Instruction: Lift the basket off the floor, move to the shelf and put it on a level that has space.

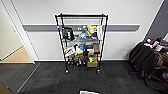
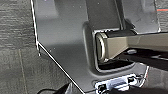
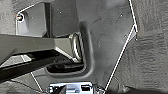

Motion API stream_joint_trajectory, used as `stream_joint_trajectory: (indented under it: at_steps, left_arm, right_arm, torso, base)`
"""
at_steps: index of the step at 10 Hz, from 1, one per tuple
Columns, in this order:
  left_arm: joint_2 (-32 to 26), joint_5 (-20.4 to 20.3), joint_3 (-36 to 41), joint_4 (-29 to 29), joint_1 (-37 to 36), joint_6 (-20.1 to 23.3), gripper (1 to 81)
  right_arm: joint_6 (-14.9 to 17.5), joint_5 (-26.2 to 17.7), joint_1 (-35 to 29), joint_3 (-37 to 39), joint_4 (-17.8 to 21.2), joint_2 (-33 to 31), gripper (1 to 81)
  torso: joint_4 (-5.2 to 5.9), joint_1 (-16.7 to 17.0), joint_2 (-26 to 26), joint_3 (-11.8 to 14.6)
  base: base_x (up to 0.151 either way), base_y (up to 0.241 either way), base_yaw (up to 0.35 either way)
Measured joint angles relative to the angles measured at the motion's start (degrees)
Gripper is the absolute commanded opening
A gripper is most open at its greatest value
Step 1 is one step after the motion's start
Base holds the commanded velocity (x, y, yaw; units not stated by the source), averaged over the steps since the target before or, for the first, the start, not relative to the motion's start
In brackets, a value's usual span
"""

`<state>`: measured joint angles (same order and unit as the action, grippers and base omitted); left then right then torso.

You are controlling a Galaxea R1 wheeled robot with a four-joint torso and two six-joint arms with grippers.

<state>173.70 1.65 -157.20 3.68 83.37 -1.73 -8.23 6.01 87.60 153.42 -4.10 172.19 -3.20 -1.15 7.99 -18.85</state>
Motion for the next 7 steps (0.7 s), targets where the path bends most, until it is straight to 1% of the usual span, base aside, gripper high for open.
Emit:
stream_joint_trajectory:
  at_steps: [2, 7]
  left_arm:
    - [-0.1, 0.0, 0.0, 0.0, 0.0, 0.0, 81.1]
    - [0.0, 0.0, 0.0, 0.0, 0.2, 0.0, 81.1]
  right_arm:
    - [0.0, 0.0, 0.0, 0.1, 0.0, -0.1, 81.1]
    - [0.0, -0.1, -0.3, 0.1, 0.0, 0.0, 81.1]
  torso:
    - [0.0, 0.0, 0.0, 0.0]
    - [0.0, 0.0, 0.0, 0.0]
  base:
    - [0.102, 0.0, 0.0]
    - [0.0, 0.0, 0.0]
